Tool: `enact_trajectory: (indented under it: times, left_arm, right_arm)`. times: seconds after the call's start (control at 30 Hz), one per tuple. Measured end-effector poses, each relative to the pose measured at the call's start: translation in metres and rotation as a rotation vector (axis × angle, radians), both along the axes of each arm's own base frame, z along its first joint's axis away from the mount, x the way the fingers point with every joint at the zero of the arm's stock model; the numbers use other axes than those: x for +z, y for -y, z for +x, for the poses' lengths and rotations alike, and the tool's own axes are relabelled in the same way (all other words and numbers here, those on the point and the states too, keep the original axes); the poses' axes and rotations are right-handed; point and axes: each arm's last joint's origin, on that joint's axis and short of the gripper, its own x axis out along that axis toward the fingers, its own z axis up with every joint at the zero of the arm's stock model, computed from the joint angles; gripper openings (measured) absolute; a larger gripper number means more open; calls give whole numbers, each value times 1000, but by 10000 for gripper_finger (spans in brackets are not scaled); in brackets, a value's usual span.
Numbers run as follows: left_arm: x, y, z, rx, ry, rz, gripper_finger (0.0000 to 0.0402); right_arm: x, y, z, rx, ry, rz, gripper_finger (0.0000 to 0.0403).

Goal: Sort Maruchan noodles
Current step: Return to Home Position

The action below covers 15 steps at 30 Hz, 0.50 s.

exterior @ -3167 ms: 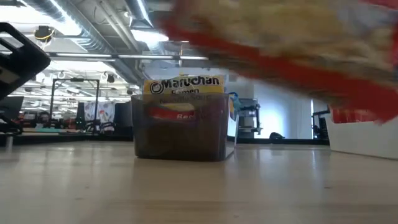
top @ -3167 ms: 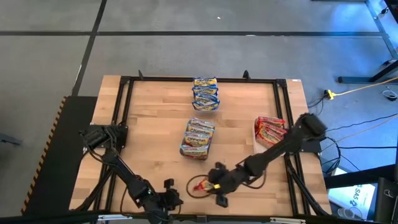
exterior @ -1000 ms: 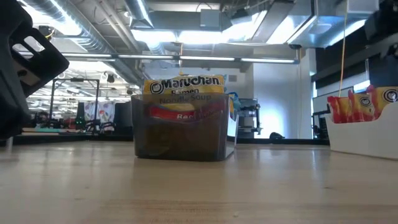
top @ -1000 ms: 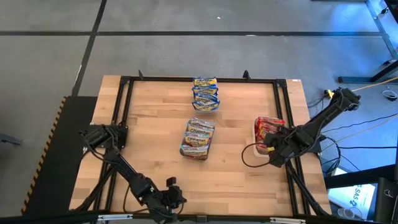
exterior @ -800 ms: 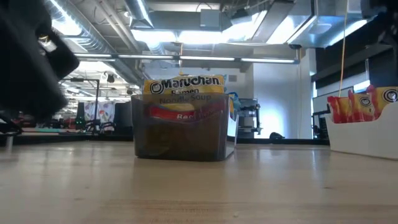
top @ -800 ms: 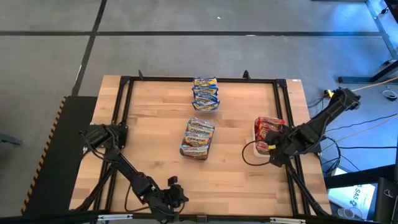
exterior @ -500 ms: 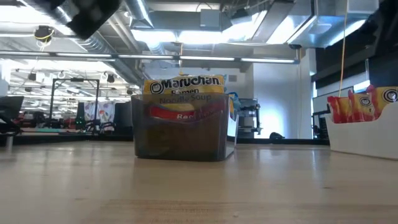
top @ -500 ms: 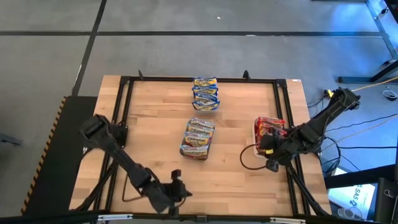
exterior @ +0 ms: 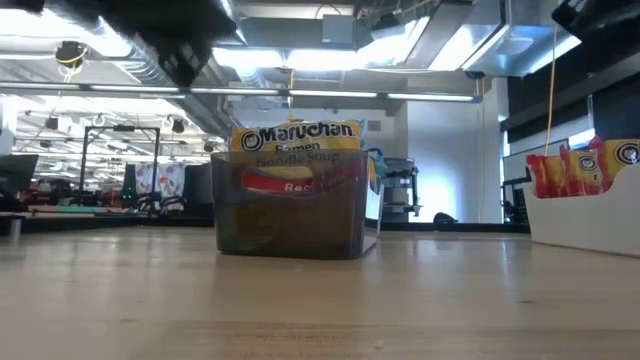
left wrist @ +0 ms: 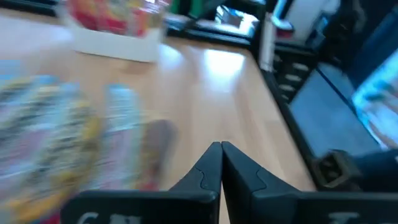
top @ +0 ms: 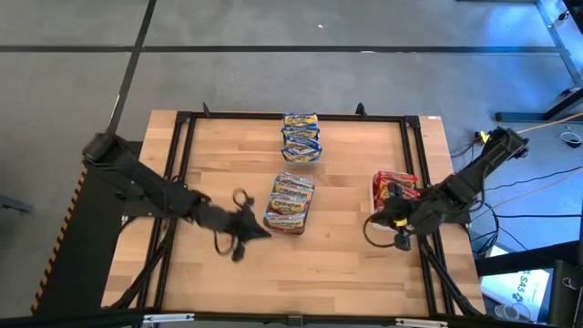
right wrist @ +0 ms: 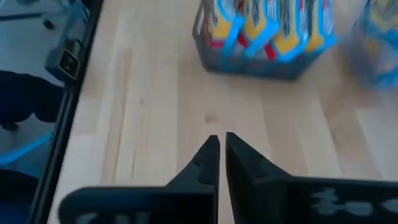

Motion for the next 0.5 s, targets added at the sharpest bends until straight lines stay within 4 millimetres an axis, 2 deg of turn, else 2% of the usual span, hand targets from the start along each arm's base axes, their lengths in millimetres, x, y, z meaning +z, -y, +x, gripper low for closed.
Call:
enact_trajectory:
  times: [0.17,0.3,0.5]
  left_arm:
    - [-7,-49,-35,104,94,-25,0]
    - [-16,-77,-62,186,156,-27,0]
    - [-24,-101,-95,279,273,-37,0]
  right_arm:
    - [15,15,-9,2,118,-2,4]
    - [24,31,-14,-11,197,9,1]
    - [10,49,-15,34,352,74,1]
